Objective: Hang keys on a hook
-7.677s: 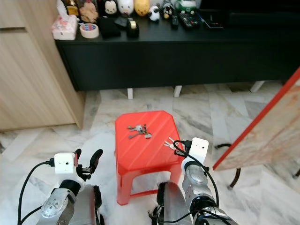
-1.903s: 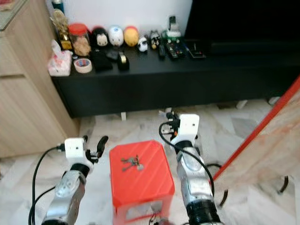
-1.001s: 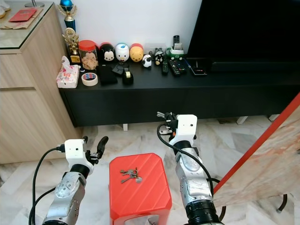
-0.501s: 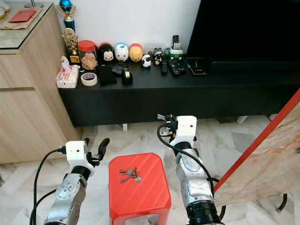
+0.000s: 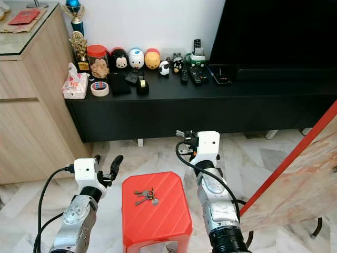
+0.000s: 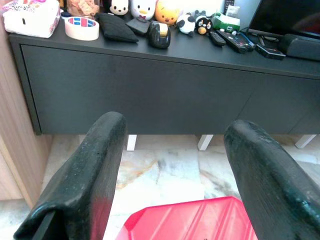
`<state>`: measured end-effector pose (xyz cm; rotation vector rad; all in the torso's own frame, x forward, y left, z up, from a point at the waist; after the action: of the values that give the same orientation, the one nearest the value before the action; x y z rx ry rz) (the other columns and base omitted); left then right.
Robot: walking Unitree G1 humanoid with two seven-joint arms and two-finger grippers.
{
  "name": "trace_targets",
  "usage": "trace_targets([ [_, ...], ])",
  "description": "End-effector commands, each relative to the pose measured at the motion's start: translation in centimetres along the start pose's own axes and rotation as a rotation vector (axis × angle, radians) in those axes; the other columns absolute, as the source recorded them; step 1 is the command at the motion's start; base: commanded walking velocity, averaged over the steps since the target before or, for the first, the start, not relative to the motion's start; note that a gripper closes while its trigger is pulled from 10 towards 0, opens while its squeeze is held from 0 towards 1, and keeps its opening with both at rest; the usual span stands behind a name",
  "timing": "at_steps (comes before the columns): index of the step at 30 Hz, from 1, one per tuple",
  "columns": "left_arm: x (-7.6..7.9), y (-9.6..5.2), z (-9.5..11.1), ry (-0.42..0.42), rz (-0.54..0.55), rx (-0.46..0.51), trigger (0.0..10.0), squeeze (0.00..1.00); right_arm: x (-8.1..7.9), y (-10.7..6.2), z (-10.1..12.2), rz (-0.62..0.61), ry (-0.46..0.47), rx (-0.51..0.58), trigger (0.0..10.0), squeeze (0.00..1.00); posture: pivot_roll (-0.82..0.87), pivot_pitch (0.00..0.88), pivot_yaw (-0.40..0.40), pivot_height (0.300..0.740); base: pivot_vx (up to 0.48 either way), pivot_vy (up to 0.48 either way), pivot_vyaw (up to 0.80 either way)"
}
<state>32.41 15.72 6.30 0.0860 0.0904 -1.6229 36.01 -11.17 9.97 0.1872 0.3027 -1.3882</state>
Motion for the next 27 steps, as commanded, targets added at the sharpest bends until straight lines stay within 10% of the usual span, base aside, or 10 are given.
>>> trace_targets([
  [1,0.22,-0.13,0.10,-0.010,-0.005,0.007,10.0,0.00,0.37,-0.26,0.08,-0.010,-0.009,0.000,10.0,0.00,0.02,0.042,-0.110,0.737,0.000,0.000,0.00],
  [27,0.19,-0.10,0.49,-0.019,0.004,0.024,10.0,0.00,0.14,-0.16,0.04,-0.006,-0.003,-0.005,10.0,0.00,0.02,0.042,-0.116,0.737,-0.193,0.000,0.00],
])
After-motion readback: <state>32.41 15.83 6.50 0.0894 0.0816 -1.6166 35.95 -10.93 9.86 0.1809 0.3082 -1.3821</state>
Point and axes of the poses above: a point about 5 cm out from each wrist's last joint towards the gripper, its own y axis pointing out of the wrist towards the gripper, its own z axis along the axis of the wrist's last joint, x = y × z, the point moved 4 cm from there along y, pointing out of the wrist towards the gripper, and after that the axes turned 12 degrees about y, right-handed, at the moved point
